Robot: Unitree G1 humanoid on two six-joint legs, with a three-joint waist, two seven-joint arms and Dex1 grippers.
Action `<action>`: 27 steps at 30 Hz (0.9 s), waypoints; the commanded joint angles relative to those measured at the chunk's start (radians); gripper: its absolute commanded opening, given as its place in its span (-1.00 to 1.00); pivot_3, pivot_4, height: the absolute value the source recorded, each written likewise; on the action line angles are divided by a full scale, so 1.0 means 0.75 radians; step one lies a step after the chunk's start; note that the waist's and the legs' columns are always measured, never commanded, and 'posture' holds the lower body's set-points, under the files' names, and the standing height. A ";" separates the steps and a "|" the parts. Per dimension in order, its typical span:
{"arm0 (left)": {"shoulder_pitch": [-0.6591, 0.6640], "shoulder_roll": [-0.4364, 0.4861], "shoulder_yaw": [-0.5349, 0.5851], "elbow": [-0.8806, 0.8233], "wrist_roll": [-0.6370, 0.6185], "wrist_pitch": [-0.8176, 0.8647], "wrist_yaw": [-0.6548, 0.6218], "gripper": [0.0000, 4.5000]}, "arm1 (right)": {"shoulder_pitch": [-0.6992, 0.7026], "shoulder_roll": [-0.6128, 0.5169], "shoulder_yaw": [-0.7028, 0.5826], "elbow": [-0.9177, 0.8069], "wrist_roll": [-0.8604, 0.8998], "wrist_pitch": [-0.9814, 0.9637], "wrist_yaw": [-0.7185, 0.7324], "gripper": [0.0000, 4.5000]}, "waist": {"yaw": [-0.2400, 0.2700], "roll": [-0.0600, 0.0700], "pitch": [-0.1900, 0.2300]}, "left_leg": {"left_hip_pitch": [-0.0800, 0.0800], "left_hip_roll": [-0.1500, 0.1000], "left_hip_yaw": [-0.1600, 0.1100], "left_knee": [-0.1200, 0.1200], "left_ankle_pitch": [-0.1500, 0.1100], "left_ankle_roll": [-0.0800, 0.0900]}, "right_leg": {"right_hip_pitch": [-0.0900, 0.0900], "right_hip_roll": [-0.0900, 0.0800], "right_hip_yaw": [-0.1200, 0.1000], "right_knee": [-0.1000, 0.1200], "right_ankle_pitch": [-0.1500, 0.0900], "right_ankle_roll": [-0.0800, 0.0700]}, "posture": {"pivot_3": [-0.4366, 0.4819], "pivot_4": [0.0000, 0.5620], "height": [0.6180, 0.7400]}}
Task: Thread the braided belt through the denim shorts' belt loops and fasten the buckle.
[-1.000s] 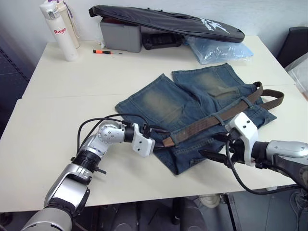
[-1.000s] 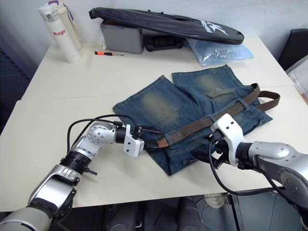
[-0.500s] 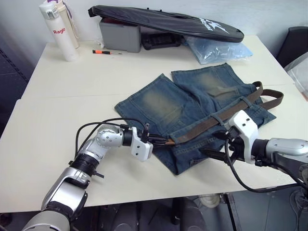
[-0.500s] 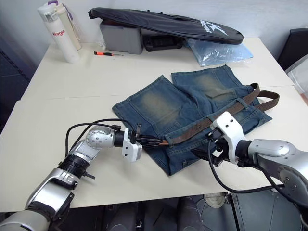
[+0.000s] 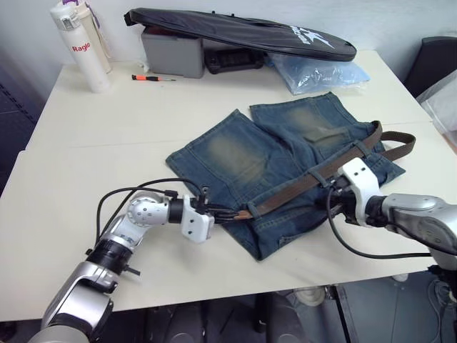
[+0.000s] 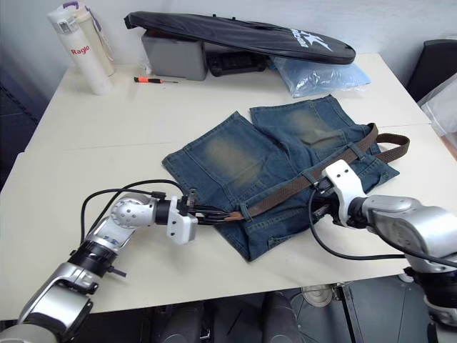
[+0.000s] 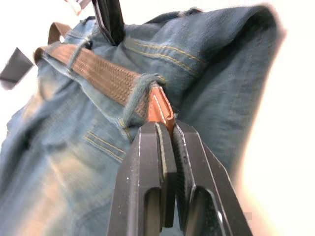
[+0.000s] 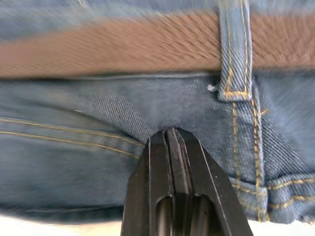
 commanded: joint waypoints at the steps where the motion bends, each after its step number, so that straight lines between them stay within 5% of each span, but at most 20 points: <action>1: 0.126 0.155 0.087 -0.191 -0.215 0.250 -0.161 -1.00 | -0.003 0.026 0.044 0.065 -0.084 0.007 0.002 -0.97 | -0.006 -0.002 -0.001 | 0.001 0.000 0.000 0.000 0.000 0.000 | 0.000 0.000 0.000 0.000 0.000 0.000 | -0.05 -0.47 1.00; 7: 0.408 0.430 0.269 -0.250 -0.196 0.260 -0.243 -1.00 | -0.062 0.070 0.109 0.156 -0.149 -0.020 0.059 -0.97 | -0.025 -0.008 -0.005 | 0.004 0.002 0.001 0.001 -0.002 -0.001 | 0.002 0.001 0.000 0.001 -0.001 -0.002 | -0.05 -0.47 1.00; 27: 0.993 0.639 0.706 0.088 -0.157 0.087 -0.229 -1.00 | -0.211 0.161 0.262 0.355 -0.304 -0.091 0.228 -0.97 | -0.072 -0.010 -0.029 | 0.038 0.036 0.033 -0.016 -0.016 -0.017 | 0.000 0.025 0.000 0.005 -0.011 -0.032 | -0.05 -0.47 1.00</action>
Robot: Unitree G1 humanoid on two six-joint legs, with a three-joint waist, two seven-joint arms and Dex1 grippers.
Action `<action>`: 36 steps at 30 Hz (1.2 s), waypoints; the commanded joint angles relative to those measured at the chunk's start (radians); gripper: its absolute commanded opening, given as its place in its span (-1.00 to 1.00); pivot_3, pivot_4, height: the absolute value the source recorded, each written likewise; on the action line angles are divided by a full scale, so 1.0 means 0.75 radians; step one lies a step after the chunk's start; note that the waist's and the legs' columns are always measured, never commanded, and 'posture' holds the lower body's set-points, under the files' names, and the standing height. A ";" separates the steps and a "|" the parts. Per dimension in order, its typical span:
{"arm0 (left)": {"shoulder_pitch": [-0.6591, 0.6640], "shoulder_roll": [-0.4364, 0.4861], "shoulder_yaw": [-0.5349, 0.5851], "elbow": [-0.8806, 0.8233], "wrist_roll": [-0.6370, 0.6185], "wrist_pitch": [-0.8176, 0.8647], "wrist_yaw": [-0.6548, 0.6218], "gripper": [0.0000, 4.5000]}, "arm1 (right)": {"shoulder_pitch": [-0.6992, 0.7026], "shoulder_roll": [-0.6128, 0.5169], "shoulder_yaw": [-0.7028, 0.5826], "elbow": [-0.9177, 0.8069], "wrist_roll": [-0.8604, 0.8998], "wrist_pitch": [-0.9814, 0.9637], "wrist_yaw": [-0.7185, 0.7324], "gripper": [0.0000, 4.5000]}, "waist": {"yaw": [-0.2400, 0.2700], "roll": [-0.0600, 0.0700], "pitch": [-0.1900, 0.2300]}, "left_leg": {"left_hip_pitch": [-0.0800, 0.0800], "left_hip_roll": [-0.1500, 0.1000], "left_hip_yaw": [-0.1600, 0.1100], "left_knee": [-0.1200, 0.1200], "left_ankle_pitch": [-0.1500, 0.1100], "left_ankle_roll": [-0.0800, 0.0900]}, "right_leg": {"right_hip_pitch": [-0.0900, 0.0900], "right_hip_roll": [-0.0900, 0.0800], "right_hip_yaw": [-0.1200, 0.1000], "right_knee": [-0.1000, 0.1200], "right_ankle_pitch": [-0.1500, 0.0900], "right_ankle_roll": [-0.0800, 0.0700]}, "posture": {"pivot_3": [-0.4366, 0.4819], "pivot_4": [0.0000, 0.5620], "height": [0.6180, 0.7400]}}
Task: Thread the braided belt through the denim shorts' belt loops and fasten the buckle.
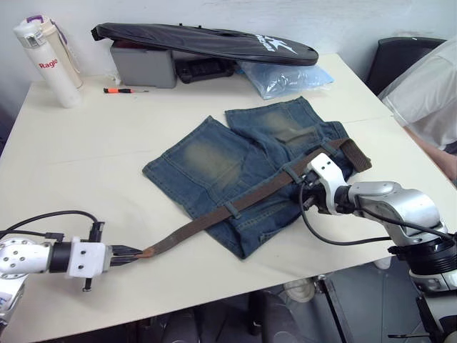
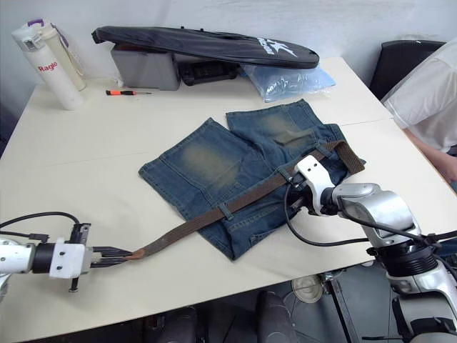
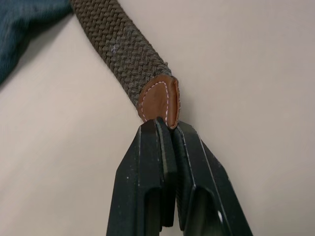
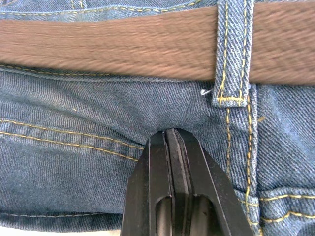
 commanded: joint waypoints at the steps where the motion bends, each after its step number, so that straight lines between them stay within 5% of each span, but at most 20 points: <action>1: 0.125 0.064 0.067 0.203 0.054 0.016 -0.064 -1.00 | 0.025 0.001 0.039 0.089 -0.088 0.024 -0.013 -0.97 | 0.001 0.003 -0.004 | 0.002 0.000 0.001 -0.001 0.000 0.000 | 0.001 0.000 0.000 0.000 0.000 -0.001 | -0.05 -0.47 1.00; 12: 0.149 0.033 0.109 0.261 -0.003 0.052 -0.112 -1.00 | -0.005 0.030 0.045 0.118 -0.127 0.017 0.020 -0.97 | -0.001 0.019 -0.019 | 0.011 0.009 0.006 -0.006 -0.005 -0.009 | 0.000 0.009 0.000 0.005 -0.007 -0.012 | -0.05 -0.47 1.00; 19: 0.113 -0.027 0.143 0.030 -0.211 0.390 -0.095 -1.00 | -0.008 0.033 -0.016 0.010 -0.069 0.022 0.081 -0.97 | 0.005 0.023 -0.019 | 0.011 0.010 0.006 -0.006 -0.006 -0.010 | 0.000 0.010 0.000 0.005 -0.007 -0.012 | -0.05 -0.47 1.00; 29: 0.077 0.051 0.291 -0.161 -0.462 0.979 -0.226 0.88 | -0.049 -0.007 -0.151 -0.178 0.052 0.129 0.178 -1.00 | 0.006 0.022 -0.014 | -0.011 0.013 0.007 -0.006 -0.002 -0.024 | -0.029 0.017 0.001 0.017 -0.009 -0.015 | -0.05 -0.47 1.00; 36: -0.320 0.059 0.213 -0.302 -0.645 1.411 -0.193 0.98 | -0.058 -0.134 -0.198 -0.259 0.050 0.092 0.242 -1.00 | 0.045 0.023 -0.003 | -0.014 0.013 0.007 -0.005 -0.003 -0.023 | -0.030 0.017 0.001 0.014 -0.009 -0.016 | -0.05 -0.47 1.00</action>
